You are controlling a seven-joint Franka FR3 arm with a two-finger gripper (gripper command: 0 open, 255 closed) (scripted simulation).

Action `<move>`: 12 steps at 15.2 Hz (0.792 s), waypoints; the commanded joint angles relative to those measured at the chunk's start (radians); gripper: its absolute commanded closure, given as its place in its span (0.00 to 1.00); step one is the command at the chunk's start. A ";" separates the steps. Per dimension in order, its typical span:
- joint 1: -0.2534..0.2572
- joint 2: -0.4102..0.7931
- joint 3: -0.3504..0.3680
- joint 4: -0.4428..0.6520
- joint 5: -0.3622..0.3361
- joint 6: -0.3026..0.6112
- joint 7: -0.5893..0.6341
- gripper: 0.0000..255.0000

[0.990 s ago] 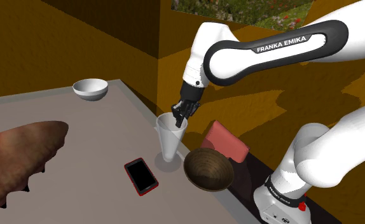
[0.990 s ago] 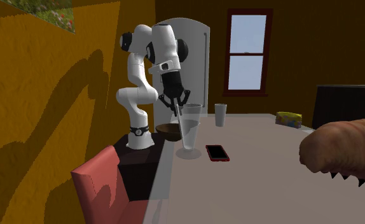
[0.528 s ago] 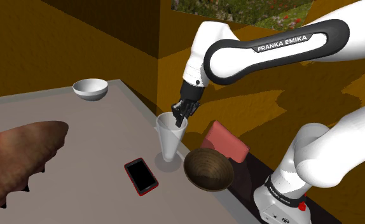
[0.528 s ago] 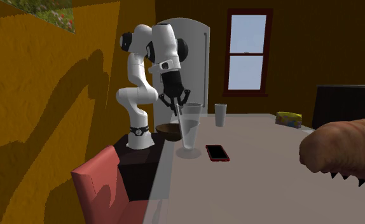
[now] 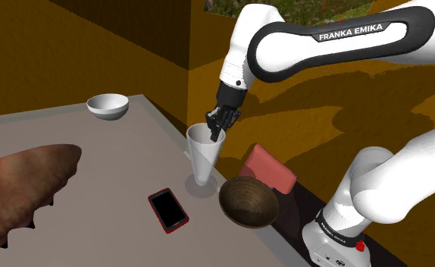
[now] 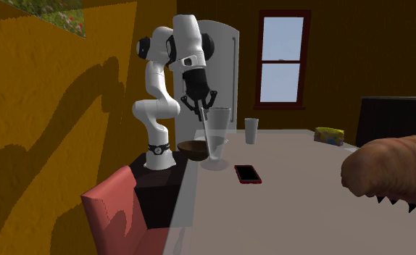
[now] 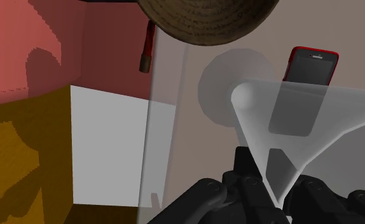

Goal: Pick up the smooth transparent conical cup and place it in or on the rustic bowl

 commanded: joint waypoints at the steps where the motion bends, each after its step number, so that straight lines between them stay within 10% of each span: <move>1: -0.002 -0.006 -0.004 0.023 -0.004 -0.028 0.003 1.00; 12: -0.008 -0.017 -0.018 0.161 -0.021 -0.176 0.026 1.00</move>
